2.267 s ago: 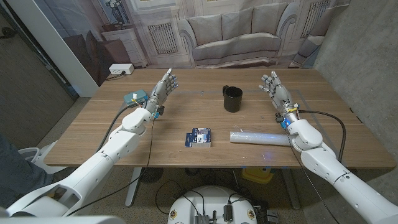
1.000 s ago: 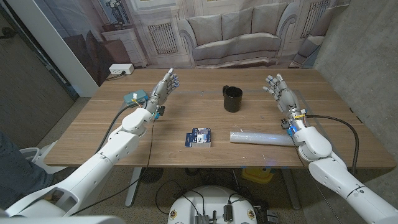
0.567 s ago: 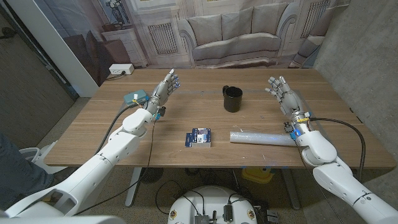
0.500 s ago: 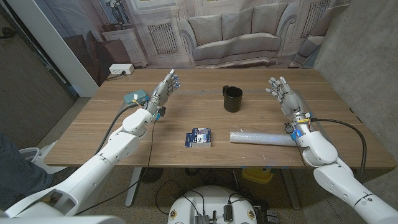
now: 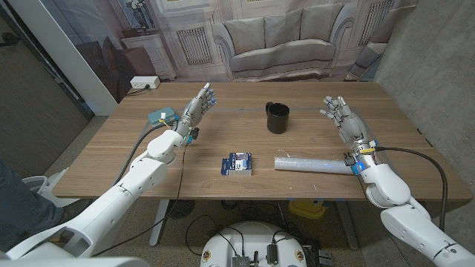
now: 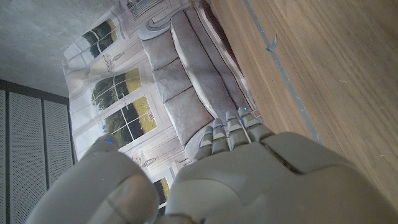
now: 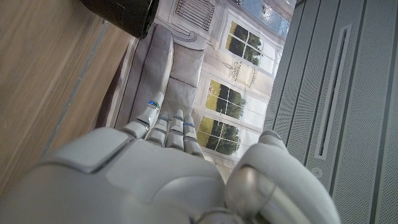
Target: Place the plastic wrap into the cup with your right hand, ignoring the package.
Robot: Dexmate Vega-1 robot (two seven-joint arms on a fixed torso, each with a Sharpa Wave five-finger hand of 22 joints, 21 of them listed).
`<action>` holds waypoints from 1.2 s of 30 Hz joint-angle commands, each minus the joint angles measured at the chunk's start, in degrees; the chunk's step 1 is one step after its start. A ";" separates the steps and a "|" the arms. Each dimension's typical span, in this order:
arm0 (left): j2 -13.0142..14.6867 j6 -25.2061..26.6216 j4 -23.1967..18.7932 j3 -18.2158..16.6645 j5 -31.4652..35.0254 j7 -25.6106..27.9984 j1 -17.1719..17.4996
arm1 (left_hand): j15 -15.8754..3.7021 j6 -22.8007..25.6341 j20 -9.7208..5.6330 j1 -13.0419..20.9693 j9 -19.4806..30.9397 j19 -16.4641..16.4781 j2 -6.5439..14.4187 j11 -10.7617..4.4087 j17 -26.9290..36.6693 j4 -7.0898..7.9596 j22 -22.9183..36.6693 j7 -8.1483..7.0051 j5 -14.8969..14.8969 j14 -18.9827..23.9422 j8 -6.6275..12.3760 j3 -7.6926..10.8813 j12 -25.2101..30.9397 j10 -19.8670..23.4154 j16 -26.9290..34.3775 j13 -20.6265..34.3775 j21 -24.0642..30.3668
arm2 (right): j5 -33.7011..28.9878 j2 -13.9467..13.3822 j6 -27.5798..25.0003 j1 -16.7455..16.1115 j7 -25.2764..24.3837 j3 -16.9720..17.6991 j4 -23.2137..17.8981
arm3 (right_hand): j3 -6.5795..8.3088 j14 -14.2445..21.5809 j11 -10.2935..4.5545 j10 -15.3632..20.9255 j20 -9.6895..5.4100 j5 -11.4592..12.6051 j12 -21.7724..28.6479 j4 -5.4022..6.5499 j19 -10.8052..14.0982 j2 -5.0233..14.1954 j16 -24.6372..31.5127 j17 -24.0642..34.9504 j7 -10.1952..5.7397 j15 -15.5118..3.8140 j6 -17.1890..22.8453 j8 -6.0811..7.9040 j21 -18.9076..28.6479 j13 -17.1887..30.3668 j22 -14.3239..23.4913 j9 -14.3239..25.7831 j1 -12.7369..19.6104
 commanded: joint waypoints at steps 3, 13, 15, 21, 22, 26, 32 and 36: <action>0.64 0.15 -1.72 -0.10 0.08 0.24 0.92 | 0.02 0.52 -0.10 0.65 0.18 0.47 -0.07 -0.02 0.17 -0.20 0.19 0.02 0.04 0.38 -0.07 0.06 0.13 0.73 -0.08 0.19 0.43 | -2.36 -0.34 1.43 -5.13 -0.71 2.46 -3.14 | 0.17 0.45 0.02 0.51 -1.43 -0.20 0.15 -0.44 0.63 0.19 0.15 0.10 0.10 -0.15 0.22 0.29 -0.51 0.07 0.34 0.15 0.15; 1.04 0.67 -3.01 -0.21 0.25 0.89 1.58 | -0.02 0.70 0.01 0.79 0.18 0.41 0.03 -0.06 0.18 -0.23 0.19 -0.02 -0.03 0.33 -0.06 -0.01 0.08 0.73 -0.14 0.19 0.39 | -3.60 0.20 2.26 -7.06 -0.70 3.55 -3.79 | 0.12 0.75 -0.16 0.79 -1.59 -0.29 0.20 -0.58 1.09 0.19 0.16 0.09 -0.01 -0.36 0.30 0.28 -0.77 0.07 0.35 0.14 0.32; 1.08 0.70 -3.23 -0.31 0.31 1.13 1.68 | 0.00 0.74 0.02 0.82 0.18 0.41 0.05 -0.02 0.18 -0.24 0.19 0.01 -0.04 0.35 -0.06 -0.03 0.09 0.80 -0.15 0.19 0.38 | -4.11 0.24 2.18 -7.64 -0.96 3.92 -4.15 | 0.12 0.79 -0.21 0.79 -1.60 -0.30 0.19 -0.61 1.16 0.19 0.16 0.09 0.03 -0.40 0.30 0.28 -0.80 0.07 0.35 0.14 0.34; 0.94 0.47 -3.27 -0.49 0.27 1.38 1.78 | 0.03 0.76 0.08 0.90 0.18 0.43 0.10 -0.02 0.19 -0.26 0.19 0.01 -0.08 0.38 -0.09 -0.10 0.09 0.86 -0.16 0.19 0.38 | -5.22 0.96 3.04 -9.19 -1.37 4.75 -4.42 | 0.12 0.94 -0.25 0.97 -1.57 -0.33 0.23 -0.73 1.37 0.21 0.15 0.07 -0.11 -0.54 0.43 0.31 -0.96 0.07 0.36 0.13 0.51; 0.92 0.44 -3.18 -0.47 0.28 1.33 1.73 | -0.01 0.76 0.08 0.91 0.19 0.43 0.11 -0.01 0.19 -0.27 0.19 0.04 -0.09 0.38 -0.10 -0.11 0.08 0.86 -0.16 0.20 0.38 | -5.49 1.03 3.09 -9.31 -1.38 4.81 -4.41 | 0.12 0.98 -0.31 0.98 -1.57 -0.33 0.23 -0.75 1.41 0.21 0.15 0.07 -0.14 -0.60 0.49 0.33 -1.00 0.07 0.36 0.13 0.55; 0.65 0.36 -2.74 -0.35 0.23 1.16 1.46 | -0.02 0.80 0.10 0.96 0.19 0.46 0.13 -0.01 0.19 -0.28 0.19 0.03 -0.11 0.37 -0.11 -0.15 0.08 0.92 -0.18 0.20 0.38 | -6.40 1.41 3.16 -9.88 -1.68 5.09 -4.57 | 0.12 1.08 -0.38 1.07 -1.61 -0.35 0.24 -0.83 1.57 0.22 0.15 0.06 -0.24 -0.68 0.66 0.38 -1.07 0.07 0.37 0.13 0.64; 0.28 0.44 -1.94 0.05 0.32 0.71 0.71 | -0.01 0.98 0.16 1.02 0.19 0.51 0.17 -0.01 0.20 -0.29 0.19 0.01 -0.16 0.35 -0.08 -0.21 0.07 0.96 -0.20 0.20 0.39 | -8.34 1.99 3.12 -11.10 -2.60 5.84 -5.17 | 0.15 1.30 -0.50 1.41 -1.67 -0.34 0.34 -1.04 1.82 0.19 0.15 0.02 -0.52 -0.95 0.94 0.47 -1.23 0.07 0.37 0.13 0.94; -0.02 0.34 -1.49 0.30 0.44 0.53 0.33 | -0.01 0.99 0.23 1.05 0.19 0.47 0.20 0.03 0.20 -0.30 0.19 -0.01 -0.18 0.40 -0.10 -0.26 0.08 1.03 -0.19 0.20 0.37 | -9.13 1.99 2.59 -11.82 -2.77 6.22 -5.57 | 0.16 1.42 -0.49 1.50 -1.68 -0.33 0.35 -1.13 1.93 0.19 0.16 0.01 -0.65 -1.08 1.06 0.49 -1.32 0.07 0.37 0.13 1.07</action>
